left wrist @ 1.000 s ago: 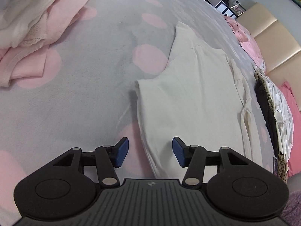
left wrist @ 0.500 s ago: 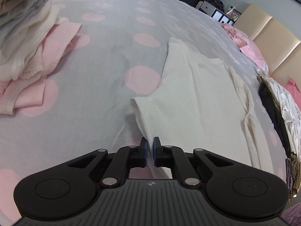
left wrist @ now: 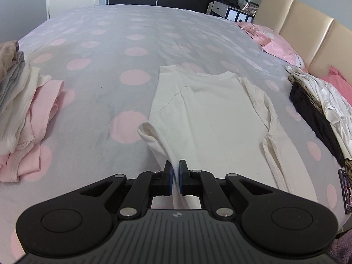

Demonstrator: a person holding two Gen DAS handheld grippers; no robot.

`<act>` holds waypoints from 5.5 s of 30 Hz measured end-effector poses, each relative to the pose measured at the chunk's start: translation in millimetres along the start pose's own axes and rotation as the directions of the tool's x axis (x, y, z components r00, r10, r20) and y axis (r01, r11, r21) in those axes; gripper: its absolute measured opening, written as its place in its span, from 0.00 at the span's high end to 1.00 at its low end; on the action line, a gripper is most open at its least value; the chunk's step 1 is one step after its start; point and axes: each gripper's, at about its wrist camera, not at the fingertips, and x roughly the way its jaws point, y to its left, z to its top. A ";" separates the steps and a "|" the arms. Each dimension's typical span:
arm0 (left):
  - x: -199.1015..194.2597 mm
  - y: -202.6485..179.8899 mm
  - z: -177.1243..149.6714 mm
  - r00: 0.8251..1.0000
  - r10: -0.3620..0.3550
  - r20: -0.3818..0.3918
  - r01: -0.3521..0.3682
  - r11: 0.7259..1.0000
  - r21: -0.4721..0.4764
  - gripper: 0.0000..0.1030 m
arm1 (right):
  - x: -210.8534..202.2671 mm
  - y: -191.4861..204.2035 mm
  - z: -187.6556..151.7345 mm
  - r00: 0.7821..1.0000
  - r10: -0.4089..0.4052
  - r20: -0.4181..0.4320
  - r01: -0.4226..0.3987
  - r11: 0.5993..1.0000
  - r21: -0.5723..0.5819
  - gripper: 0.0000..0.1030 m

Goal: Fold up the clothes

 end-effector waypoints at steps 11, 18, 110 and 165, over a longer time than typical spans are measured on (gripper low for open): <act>3.9 -10.2 2.6 1.000 0.019 -0.017 -0.019 1.000 0.008 0.97 | 32.7 38.3 3.4 0.998 -0.025 -0.060 0.021 0.998 -0.063 0.56; 5.6 -9.1 3.4 1.000 0.016 -0.024 -0.016 1.000 0.004 0.97 | 80.8 66.8 1.8 0.985 -0.062 -0.160 0.047 0.995 -0.092 0.57; 203.5 -24.6 138.8 0.944 0.230 -0.236 -0.229 0.973 0.030 0.86 | -16.5 -140.4 75.7 0.972 -0.228 -0.064 0.236 0.950 0.206 0.73; -42.9 -122.7 -194.5 0.902 -0.055 -0.429 0.271 0.844 0.462 0.57 | 20.2 -66.8 -37.2 0.961 -0.155 -0.228 0.109 0.974 -0.200 0.57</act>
